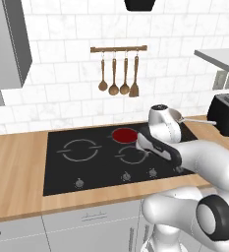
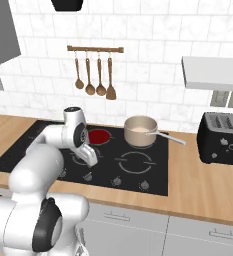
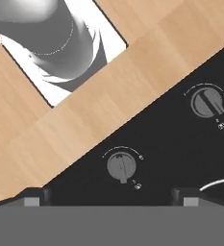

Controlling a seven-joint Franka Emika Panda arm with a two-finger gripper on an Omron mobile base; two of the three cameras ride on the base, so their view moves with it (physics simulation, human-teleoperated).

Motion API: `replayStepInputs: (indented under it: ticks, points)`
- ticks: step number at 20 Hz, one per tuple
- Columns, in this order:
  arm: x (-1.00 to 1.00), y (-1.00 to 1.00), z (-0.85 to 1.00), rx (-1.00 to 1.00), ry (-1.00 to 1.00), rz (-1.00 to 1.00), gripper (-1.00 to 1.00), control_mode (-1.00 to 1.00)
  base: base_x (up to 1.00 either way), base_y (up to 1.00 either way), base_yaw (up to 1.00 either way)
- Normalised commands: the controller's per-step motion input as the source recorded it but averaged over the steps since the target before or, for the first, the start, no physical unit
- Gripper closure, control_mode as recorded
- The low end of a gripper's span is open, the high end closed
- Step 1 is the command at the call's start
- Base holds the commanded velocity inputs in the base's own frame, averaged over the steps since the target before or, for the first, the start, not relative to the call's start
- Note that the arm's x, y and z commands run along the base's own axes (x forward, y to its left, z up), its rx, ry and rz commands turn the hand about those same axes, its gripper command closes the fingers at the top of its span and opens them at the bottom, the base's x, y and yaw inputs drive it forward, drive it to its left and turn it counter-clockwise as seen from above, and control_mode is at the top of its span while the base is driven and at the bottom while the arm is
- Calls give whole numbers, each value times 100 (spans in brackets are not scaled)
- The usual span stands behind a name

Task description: Turn off the rear center burner of the stove.

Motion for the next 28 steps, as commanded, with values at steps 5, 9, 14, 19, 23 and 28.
replayStepInputs:
  ticks: [5, 9, 14, 19, 23, 28]
  points:
    - [14, 0, -44, 0, -1, 15, -100, -100, 0, 0, 0]
    - [3, 0, -29, 2, 0, 11, -100, -100, 0, 0, 0]
    - [-13, 0, -13, 2, 0, 0, -100, -100, 0, 0, 0]
    - [-5, 0, -10, 0, 0, 0, -100, -100, 0, 0, 0]
    - [0, 0, -10, 0, -1, 0, -100, -100, 0, 0, 0]
    - [1, -1, -11, 0, 0, 1, -100, -100, 0, 0, 0]
